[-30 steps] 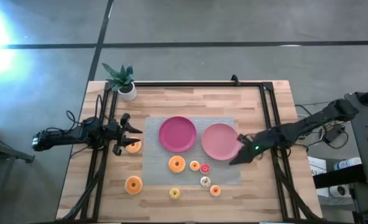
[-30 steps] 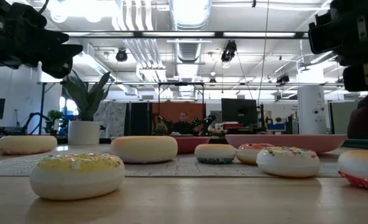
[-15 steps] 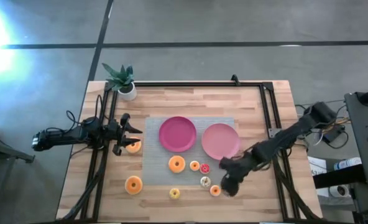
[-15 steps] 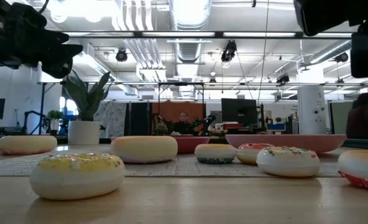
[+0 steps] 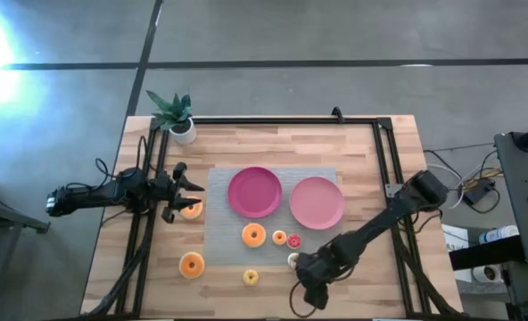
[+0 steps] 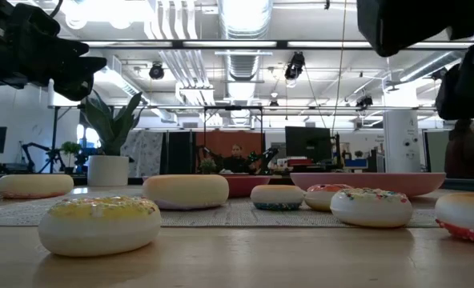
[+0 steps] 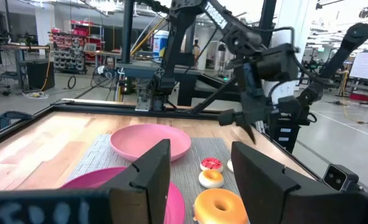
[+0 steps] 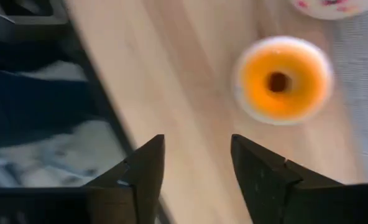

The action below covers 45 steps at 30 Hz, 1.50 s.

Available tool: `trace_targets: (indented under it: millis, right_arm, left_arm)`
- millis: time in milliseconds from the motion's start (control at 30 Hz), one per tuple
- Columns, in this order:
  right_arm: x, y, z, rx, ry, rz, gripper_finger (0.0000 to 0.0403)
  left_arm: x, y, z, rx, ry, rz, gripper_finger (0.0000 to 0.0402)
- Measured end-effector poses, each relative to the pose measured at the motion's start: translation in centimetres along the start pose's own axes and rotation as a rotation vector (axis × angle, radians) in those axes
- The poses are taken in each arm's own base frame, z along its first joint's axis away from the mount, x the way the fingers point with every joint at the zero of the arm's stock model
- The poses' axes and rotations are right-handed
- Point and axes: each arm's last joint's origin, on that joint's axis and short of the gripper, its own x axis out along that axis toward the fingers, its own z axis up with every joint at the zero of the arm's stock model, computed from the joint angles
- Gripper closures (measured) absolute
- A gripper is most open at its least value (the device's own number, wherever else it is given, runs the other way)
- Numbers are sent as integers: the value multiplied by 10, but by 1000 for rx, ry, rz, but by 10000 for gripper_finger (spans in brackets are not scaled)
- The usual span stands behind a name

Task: Pick & Place donuts
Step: Put the small red donut on the pink plate

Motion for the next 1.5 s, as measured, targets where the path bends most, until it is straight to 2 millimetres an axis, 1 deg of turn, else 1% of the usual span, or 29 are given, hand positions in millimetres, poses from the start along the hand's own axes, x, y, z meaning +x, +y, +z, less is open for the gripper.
trace_targets:
  millis: [167, 267, 400, 667, 833, 1033, 1267, 1400, 1500]
  right_arm:
    - [-2, 14, 5, -125, -58, -140, 187]
    - [1, 23, 7, -164, -105, -189, 184]
    - [5, 28, 7, -177, -106, -211, 189]
    - [11, 26, 2, -133, -126, -218, 202]
    - [17, 21, 1, -88, -132, -214, 211]
    - [22, 15, -1, -75, -125, -231, 219]
    - [32, 9, -1, -55, -148, -209, 234]
    - [35, 4, -1, 26, -165, -219, 253]
    - [36, 1, 1, 92, -177, -206, 282]
  left_arm:
    - [0, 0, 0, 0, -1, 0, 257]
    - [0, 0, 0, 0, 0, 0, 257]
    - [0, 0, 0, 0, 0, 0, 257]
    - [0, 0, 0, 0, 0, 0, 257]
    - [0, 0, 0, 0, 0, 0, 257]
    - [0, 0, 0, 0, 0, 0, 257]
    - [0, 0, 0, 0, 0, 0, 257]
    - [0, 0, 0, 0, 0, 0, 257]
    - [0, 0, 0, 0, 0, 0, 257]
